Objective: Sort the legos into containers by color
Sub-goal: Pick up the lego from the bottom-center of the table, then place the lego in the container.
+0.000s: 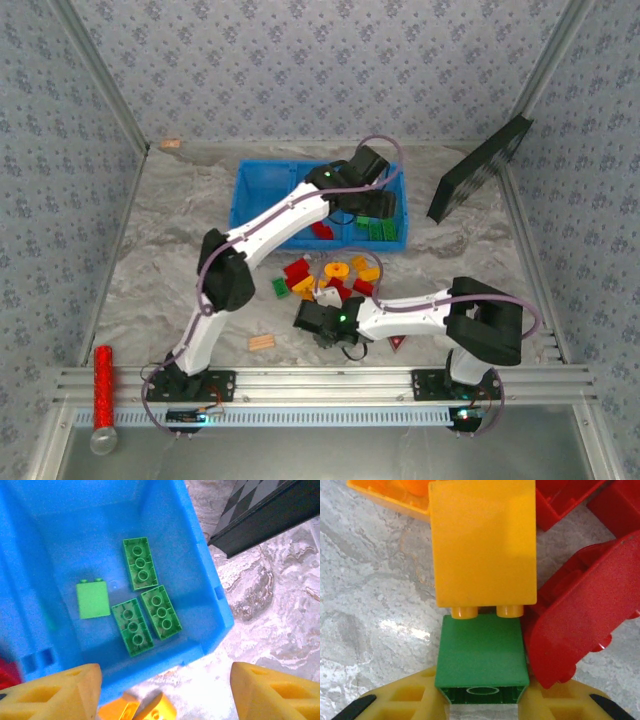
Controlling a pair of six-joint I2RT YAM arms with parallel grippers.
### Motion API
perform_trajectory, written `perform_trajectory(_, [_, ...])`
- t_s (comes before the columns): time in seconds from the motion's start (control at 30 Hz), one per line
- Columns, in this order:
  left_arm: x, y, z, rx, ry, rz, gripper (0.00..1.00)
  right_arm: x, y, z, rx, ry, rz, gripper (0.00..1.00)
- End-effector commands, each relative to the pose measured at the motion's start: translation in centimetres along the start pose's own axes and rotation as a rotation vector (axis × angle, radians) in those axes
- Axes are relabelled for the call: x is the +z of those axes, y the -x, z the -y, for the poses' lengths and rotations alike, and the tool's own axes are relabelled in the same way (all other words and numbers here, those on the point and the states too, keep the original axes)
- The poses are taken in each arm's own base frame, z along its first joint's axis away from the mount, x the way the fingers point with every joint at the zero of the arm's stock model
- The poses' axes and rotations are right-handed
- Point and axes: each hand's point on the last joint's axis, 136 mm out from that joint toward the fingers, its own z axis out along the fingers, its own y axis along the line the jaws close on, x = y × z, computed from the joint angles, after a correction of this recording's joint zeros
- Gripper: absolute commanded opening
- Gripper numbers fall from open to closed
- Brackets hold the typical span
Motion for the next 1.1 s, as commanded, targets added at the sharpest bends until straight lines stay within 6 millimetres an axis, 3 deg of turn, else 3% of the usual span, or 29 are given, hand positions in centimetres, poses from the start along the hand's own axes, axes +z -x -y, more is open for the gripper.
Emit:
perform_trajectory(0.0, [-4.5,0.7,-1.7,0.045,0.065,0.078,0.69,-0.6,0.3,-0.5,-0.006,0.016,-0.004,0.31])
perform_trajectory(0.23, [-10.0,-2.6,-10.0,-0.066,0.213,0.109,0.70,-3.4,0.8,0.8,0.039,0.033,0.014,0.27])
perform_trajectory(0.47, [-13.3,-8.2,-17.2,-0.193,0.339,0.075,0.71,-7.3,2.4,4.3,0.078,0.035,0.029,0.26])
perform_trajectory(0.57, [-13.7,-11.0,-18.5,-0.249,0.343,0.049,0.71,-8.8,4.6,6.5,0.122,0.043,0.067,0.26])
perform_trajectory(0.77, [-12.2,-16.5,-19.4,-0.382,0.303,-0.051,0.71,-10.3,10.0,11.1,0.177,0.039,0.144,0.27])
perform_trajectory(1.07, [-9.2,-21.3,-20.7,-0.507,0.308,-0.156,0.71,-10.3,18.1,16.3,0.188,-0.002,0.251,0.27])
